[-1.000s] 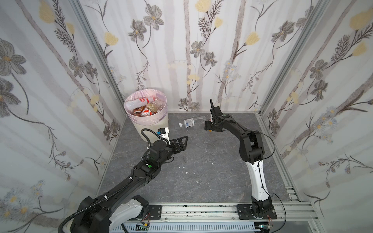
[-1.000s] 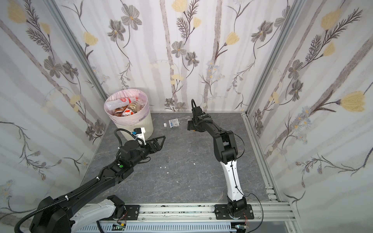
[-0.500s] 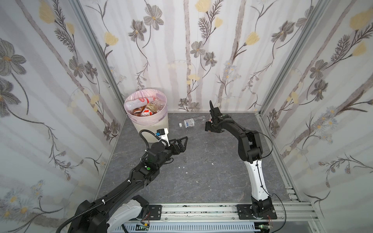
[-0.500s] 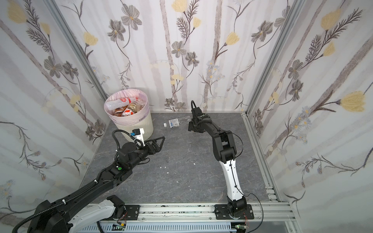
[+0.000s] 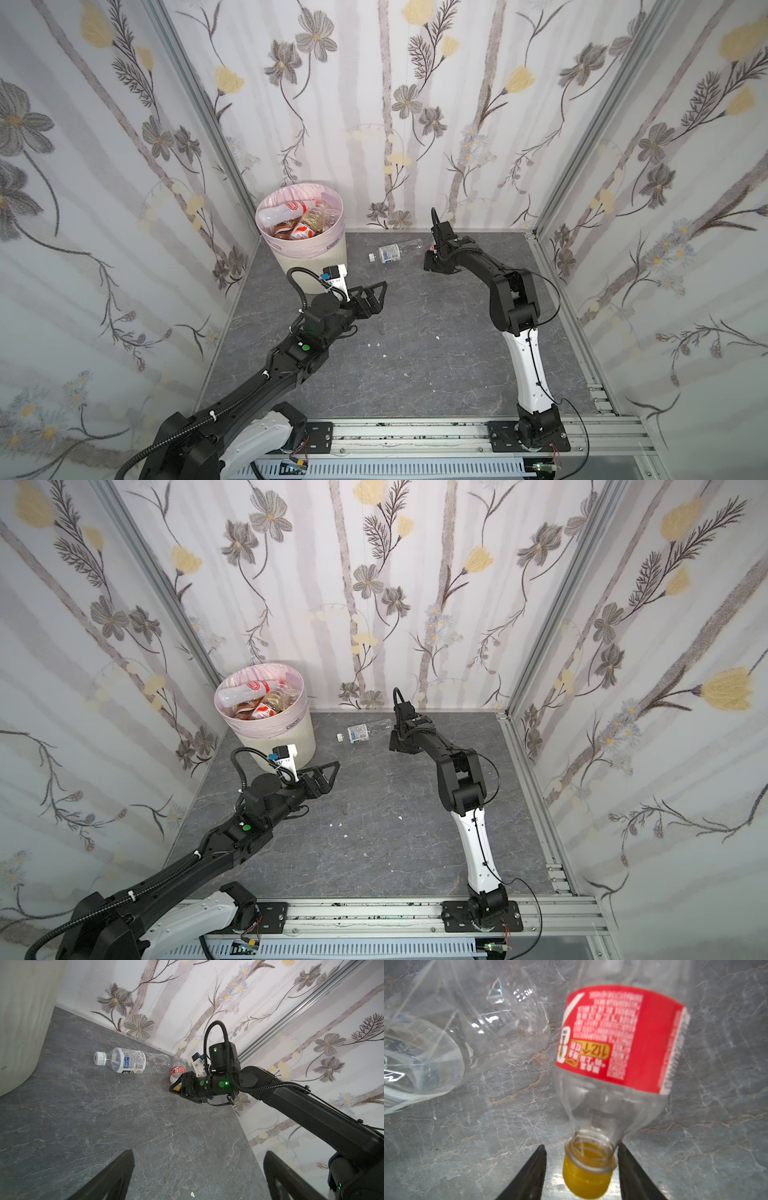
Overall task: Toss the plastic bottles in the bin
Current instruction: 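Lower the right gripper onto the red-label yellow-cap bottle while the left returns, then grasp the red-label bottle by its yellow cap with the right gripper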
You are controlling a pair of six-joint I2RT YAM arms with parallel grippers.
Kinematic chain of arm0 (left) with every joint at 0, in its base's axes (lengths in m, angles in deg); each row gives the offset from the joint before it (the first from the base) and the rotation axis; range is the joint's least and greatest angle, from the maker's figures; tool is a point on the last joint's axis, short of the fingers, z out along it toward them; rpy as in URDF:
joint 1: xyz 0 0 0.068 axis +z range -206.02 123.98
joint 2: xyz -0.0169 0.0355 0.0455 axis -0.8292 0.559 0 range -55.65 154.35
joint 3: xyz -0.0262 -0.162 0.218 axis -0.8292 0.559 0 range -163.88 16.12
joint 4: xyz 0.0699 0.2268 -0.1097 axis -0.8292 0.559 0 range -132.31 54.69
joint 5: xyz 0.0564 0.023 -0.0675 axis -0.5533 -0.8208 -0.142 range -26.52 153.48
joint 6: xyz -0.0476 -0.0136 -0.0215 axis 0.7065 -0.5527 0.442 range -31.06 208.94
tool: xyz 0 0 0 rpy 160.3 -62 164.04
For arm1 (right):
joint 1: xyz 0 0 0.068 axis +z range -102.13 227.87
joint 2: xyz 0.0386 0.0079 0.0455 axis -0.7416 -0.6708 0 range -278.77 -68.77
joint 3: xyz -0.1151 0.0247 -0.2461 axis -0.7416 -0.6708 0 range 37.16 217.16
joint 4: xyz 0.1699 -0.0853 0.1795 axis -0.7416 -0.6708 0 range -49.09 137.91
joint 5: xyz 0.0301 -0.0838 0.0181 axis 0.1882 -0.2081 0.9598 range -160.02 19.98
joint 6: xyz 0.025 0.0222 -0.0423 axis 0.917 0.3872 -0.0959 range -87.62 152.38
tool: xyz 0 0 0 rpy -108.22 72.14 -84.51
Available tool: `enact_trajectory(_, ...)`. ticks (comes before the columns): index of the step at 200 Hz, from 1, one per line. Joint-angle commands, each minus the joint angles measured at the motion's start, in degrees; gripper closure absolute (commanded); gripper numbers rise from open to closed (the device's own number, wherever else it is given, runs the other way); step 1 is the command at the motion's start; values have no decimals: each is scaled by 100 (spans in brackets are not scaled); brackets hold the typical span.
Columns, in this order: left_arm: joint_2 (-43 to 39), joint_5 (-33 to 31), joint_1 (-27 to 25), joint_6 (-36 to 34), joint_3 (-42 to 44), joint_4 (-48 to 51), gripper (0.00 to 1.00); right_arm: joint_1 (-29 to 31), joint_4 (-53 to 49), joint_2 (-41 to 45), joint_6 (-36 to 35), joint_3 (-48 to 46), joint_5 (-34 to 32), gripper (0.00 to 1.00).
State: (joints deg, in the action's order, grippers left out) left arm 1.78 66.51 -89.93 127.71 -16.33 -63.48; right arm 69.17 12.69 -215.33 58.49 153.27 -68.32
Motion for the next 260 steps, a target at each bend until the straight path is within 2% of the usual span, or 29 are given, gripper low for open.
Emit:
enact_trajectory(1,18,-68,-9,-44,14,-203,0,-7,242,-48,52,52,37,51)
enact_trajectory(21,40,-79,-2,-41,11,-203,0,-12,253,-57,52,54,35,52)
enact_trajectory(109,156,-64,-7,-27,-13,-208,0,-62,232,-35,6,10,-2,67)
enact_trajectory(142,249,-61,3,-27,-47,-208,0,-129,283,117,-27,-252,-38,68)
enact_trajectory(231,1013,442,-2,299,-421,-203,0,-305,1257,1493,-276,-2441,65,70)
enact_trajectory(260,1417,676,7,494,-762,-195,0,-299,1956,2348,-389,-3523,477,70)
